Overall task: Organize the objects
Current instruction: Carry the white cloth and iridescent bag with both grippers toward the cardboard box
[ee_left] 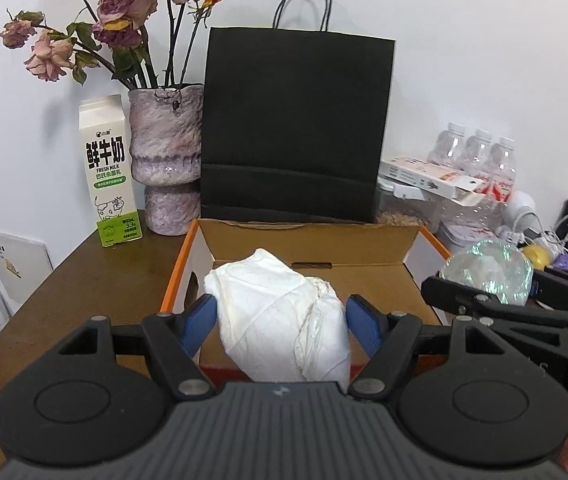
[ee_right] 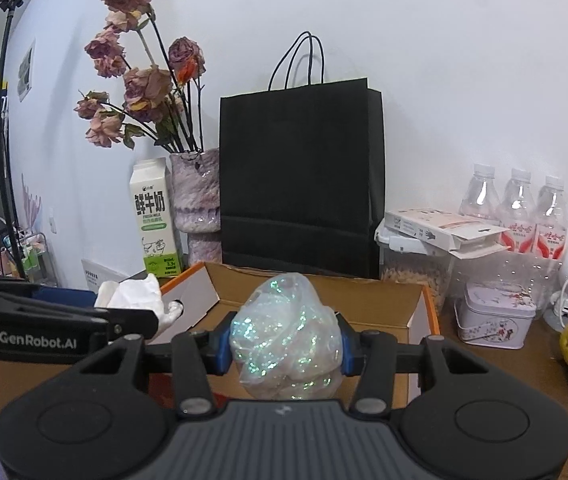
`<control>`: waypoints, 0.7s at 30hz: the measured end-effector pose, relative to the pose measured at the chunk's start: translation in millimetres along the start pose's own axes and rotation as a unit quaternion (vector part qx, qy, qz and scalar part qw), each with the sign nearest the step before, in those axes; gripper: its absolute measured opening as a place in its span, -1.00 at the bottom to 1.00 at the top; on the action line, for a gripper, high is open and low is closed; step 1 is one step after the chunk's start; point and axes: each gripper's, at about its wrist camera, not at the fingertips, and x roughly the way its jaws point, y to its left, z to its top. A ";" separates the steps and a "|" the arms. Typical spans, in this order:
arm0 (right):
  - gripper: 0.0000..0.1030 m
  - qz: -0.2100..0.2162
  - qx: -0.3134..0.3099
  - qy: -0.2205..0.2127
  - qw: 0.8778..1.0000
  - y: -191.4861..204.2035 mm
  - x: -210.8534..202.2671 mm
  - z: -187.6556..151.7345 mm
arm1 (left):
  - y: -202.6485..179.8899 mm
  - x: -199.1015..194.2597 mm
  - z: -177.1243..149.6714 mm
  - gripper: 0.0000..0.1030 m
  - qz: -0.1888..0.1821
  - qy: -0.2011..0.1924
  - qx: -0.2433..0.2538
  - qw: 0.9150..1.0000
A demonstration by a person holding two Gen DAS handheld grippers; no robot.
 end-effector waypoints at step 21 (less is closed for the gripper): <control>-0.09 -0.017 0.016 0.031 0.999 -23.5 72.8 -6.6 | -3.2 89.3 19.7 0.47 0.038 0.017 0.007 0.999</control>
